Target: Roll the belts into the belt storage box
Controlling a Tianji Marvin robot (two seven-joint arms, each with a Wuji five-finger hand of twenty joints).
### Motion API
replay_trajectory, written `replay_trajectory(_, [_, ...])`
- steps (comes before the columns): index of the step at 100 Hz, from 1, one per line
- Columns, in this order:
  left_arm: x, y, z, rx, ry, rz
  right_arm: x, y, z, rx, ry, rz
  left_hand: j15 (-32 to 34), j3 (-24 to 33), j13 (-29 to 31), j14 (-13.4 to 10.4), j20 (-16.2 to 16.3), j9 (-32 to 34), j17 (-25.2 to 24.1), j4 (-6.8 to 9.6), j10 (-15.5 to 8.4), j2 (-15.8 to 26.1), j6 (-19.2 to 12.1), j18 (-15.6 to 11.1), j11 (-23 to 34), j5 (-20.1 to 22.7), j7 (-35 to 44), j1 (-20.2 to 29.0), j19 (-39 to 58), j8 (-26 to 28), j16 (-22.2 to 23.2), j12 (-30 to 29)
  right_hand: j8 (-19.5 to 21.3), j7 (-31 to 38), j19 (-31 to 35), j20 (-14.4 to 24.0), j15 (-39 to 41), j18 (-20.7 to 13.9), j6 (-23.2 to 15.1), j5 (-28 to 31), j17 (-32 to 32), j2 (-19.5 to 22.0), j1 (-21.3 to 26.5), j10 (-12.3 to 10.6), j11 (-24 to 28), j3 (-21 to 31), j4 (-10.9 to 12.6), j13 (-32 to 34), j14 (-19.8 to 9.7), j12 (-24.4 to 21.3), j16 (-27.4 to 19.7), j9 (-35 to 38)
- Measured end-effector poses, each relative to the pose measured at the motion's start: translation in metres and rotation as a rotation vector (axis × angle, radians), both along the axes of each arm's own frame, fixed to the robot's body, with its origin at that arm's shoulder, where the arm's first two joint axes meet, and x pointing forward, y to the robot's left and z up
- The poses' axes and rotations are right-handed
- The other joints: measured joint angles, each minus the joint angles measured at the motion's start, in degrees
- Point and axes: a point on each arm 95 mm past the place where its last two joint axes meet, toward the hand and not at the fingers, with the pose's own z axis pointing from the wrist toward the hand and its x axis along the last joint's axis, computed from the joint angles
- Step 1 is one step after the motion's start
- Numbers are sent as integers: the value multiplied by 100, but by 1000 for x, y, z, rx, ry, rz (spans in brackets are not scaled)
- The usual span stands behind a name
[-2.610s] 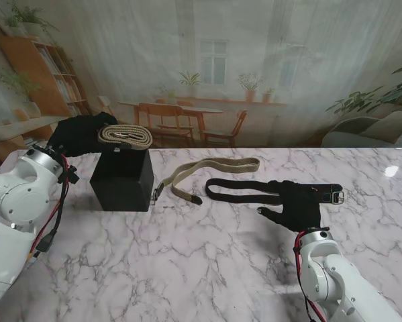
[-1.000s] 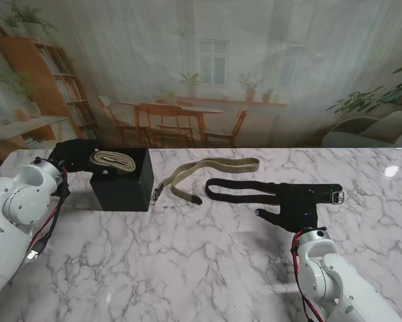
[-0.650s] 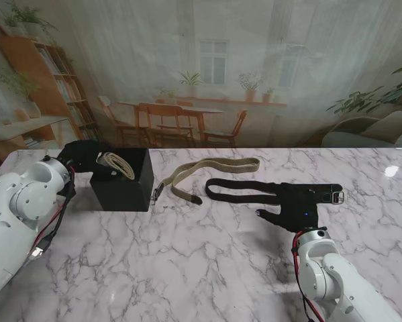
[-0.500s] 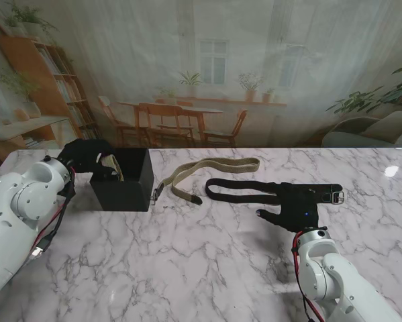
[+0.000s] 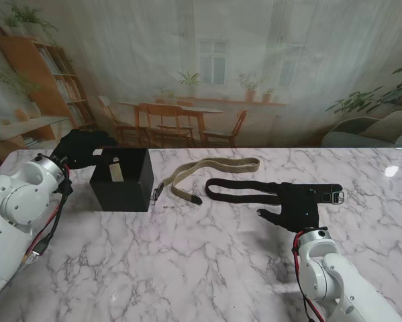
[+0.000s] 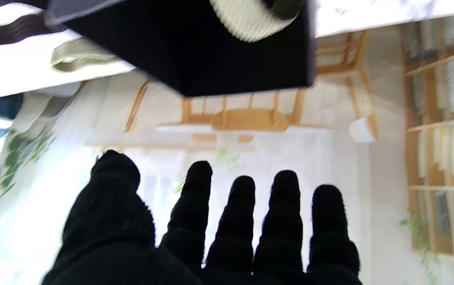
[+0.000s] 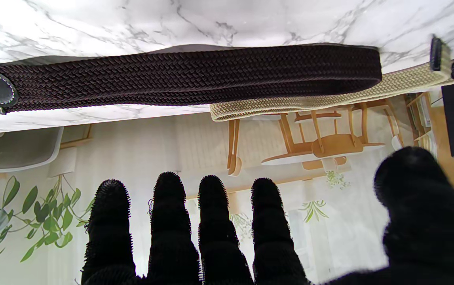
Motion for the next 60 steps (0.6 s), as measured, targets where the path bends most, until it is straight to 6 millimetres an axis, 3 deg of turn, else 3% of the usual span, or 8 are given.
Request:
replay_trajectory(14, [-27, -18, 19, -35, -105, -117, -1, -2, 1, 0, -5, -4, 109, -30, 295, -29, 240, 420, 126, 0, -50, 147, -5, 58, 71, 179, 154, 52, 267, 157, 239, 177, 43, -9, 0, 40, 0, -4, 0, 107, 20, 0, 0, 0, 0, 6, 0, 0, 0, 0, 0, 0])
replay_trajectory(28, [-51, -36, 22, -79, -151, -172, -1, -3, 1, 1, -14, -6, 325, -31, 520, 18, 475, 630, 288, 0, -50, 188, -6, 59, 131, 349, 239, 119, 760, 289, 526, 443, 146, 203, 4, 78, 0, -9, -4, 529, 69, -56, 0, 0, 0, 122, 0, 0, 0, 0, 0, 0])
replay_trajectory(44, [-72, -56, 3, -143, -152, -217, -2, -6, 3, 4, -32, -6, 824, -30, 738, 76, 882, 884, 567, 0, -33, 188, 46, 59, 512, 451, 242, 121, 1600, 338, 1176, 938, 291, 305, 79, 87, 0, -11, -6, 694, 114, -58, 0, 0, 103, 211, 0, 5, -1, 42, 0, 167])
replay_trajectory(60, [-87, -95, -33, -211, -61, -274, -2, -9, 5, -4, -61, -9, 1062, -30, 746, 108, 1032, 911, 654, 0, -38, 188, 53, 52, 657, 451, 242, 123, 1912, 369, 1528, 1235, 572, 483, 418, 157, 274, -47, -104, 971, 292, -169, 0, -2, 783, 408, 0, 258, -27, 767, 226, 504])
